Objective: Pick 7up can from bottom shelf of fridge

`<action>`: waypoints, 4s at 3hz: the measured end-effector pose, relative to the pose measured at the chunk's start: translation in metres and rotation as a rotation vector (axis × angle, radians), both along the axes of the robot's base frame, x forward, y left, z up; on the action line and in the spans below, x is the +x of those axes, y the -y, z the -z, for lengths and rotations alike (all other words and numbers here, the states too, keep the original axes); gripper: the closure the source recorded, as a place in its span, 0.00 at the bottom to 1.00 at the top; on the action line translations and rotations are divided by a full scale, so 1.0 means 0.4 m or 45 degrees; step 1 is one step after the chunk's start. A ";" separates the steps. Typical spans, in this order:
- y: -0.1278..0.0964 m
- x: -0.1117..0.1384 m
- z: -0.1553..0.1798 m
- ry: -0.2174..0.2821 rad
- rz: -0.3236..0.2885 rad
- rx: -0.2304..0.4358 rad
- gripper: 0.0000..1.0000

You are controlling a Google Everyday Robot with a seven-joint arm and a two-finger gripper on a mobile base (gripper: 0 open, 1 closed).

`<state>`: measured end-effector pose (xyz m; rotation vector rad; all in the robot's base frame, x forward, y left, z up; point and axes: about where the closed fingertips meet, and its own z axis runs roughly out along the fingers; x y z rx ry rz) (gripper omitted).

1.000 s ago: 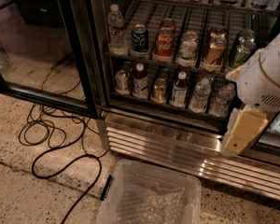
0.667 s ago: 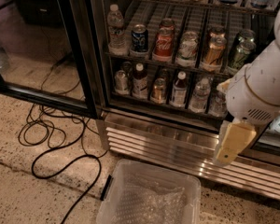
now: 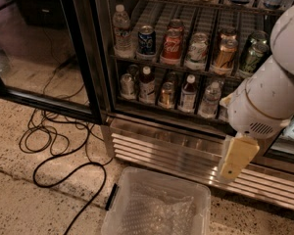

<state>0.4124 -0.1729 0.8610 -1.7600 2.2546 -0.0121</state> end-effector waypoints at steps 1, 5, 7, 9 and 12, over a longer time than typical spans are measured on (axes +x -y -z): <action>-0.041 -0.018 0.064 -0.015 -0.001 0.060 0.00; -0.200 -0.055 0.357 -0.165 0.055 0.123 0.00; -0.320 -0.061 0.512 -0.186 0.157 0.226 0.00; -0.349 -0.040 0.581 -0.209 0.335 0.292 0.00; -0.374 -0.026 0.676 -0.167 0.447 0.459 0.00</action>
Offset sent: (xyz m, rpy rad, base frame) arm -0.0246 0.0853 -0.1431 0.0769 0.0989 0.0094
